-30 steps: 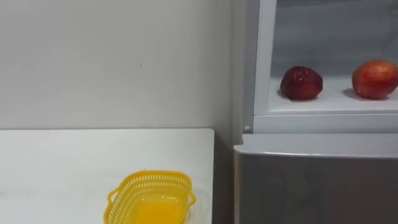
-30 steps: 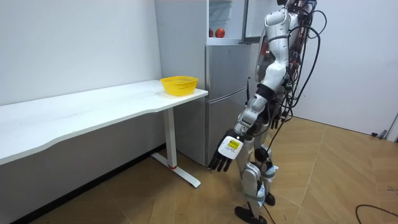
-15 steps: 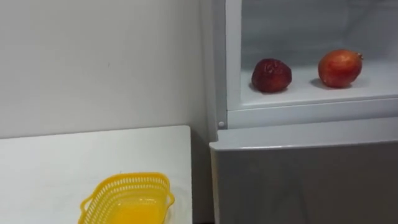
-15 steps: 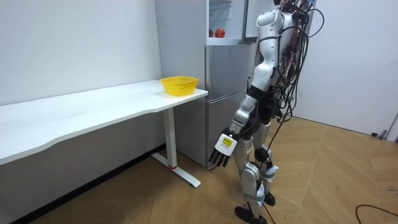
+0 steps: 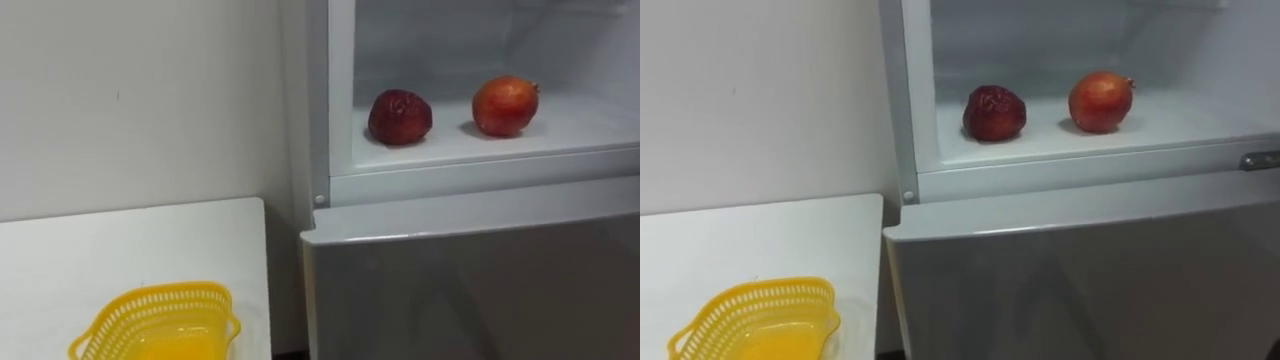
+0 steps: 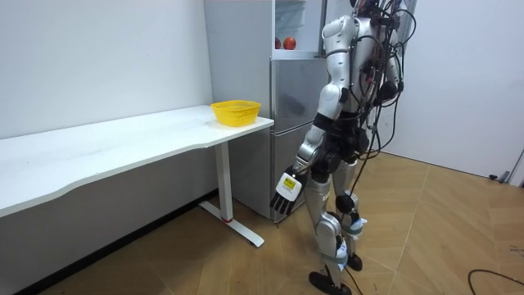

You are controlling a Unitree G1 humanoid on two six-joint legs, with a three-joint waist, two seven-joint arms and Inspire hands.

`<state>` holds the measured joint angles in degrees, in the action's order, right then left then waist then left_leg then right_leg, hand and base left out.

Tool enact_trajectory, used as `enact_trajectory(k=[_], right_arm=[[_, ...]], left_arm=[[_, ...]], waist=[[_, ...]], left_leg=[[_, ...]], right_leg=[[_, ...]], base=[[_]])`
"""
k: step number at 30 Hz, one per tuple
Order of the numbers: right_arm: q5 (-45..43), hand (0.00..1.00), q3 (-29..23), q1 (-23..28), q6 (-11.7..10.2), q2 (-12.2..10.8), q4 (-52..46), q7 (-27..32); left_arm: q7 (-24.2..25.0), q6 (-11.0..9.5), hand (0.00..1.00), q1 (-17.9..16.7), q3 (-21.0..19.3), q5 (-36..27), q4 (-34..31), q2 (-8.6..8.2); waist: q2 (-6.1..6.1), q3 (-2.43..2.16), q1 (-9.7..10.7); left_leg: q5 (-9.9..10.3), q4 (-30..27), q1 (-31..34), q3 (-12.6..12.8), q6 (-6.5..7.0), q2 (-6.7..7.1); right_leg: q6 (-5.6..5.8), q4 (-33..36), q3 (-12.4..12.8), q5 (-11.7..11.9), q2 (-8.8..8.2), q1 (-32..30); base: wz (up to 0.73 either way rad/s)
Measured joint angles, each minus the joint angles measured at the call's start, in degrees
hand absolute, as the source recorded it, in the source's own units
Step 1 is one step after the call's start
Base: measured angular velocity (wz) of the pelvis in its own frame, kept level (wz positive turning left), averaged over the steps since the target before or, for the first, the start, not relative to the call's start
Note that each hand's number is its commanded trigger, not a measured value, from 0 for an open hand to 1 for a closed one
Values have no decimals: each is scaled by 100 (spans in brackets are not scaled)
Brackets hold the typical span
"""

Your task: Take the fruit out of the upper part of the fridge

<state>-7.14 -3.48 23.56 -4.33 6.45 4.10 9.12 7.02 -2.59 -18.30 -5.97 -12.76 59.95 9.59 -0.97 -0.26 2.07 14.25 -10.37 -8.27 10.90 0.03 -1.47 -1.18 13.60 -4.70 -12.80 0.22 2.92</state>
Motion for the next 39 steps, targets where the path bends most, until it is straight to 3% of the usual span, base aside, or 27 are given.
enact_trajectory(k=[4,7,13,15,18,22,29,37,39], right_arm=[[-4,0,-1,38,-47,3,-959,0],[-48,0,-1,31,-160,3,-1513,23],[-270,0,8,13,-323,84,-2542,79],[-327,0,13,6,-478,97,-2848,106],[-489,0,23,-32,-652,111,-3040,225],[-627,0,40,-178,-728,126,-3129,353],[-459,0,243,-971,-769,236,-3160,589],[-461,0,220,-1387,-808,456,-3202,836],[-379,0,212,-1729,-775,519,-3184,840]], left_arm=[[88,-106,0,11,37,1,256,1],[76,-148,0,24,46,79,448,1],[79,-173,0,42,75,438,831,37],[94,-172,0,28,230,540,924,90],[109,-174,0,36,362,619,986,135],[165,-197,0,37,442,618,980,171],[250,-200,0,188,399,880,986,199],[248,-101,0,186,394,1148,990,243],[236,-43,0,207,389,1405,982,246]], waist=[[-67,0,62],[-60,9,60],[-45,-15,19],[-29,-16,16],[-24,-13,-31],[-29,-15,-66],[12,-1,-240],[101,-1,-391],[154,31,-393]], left_leg=[[0,4,-31,9,0,0],[0,12,-35,18,0,0],[0,8,47,117,0,-7],[0,6,78,134,0,-8],[0,5,77,145,0,-7],[0,5,65,154,0,-3],[0,-10,82,142,0,-7],[-1,-11,125,-12,1,-16],[-1,-10,103,-130,1,-11]], right_leg=[[-2,0,-5,1,0,-6],[-2,3,-1,1,3,-16],[-5,47,41,4,8,-167],[-6,91,58,6,8,-223],[2,91,69,18,9,-215],[7,86,83,26,8,-210],[7,101,120,43,22,-176],[13,-86,-113,114,5,-32],[12,-100,-222,113,-5,14]], base=[[0],[0],[-3],[-3],[-1],[0],[-1],[12],[24]])
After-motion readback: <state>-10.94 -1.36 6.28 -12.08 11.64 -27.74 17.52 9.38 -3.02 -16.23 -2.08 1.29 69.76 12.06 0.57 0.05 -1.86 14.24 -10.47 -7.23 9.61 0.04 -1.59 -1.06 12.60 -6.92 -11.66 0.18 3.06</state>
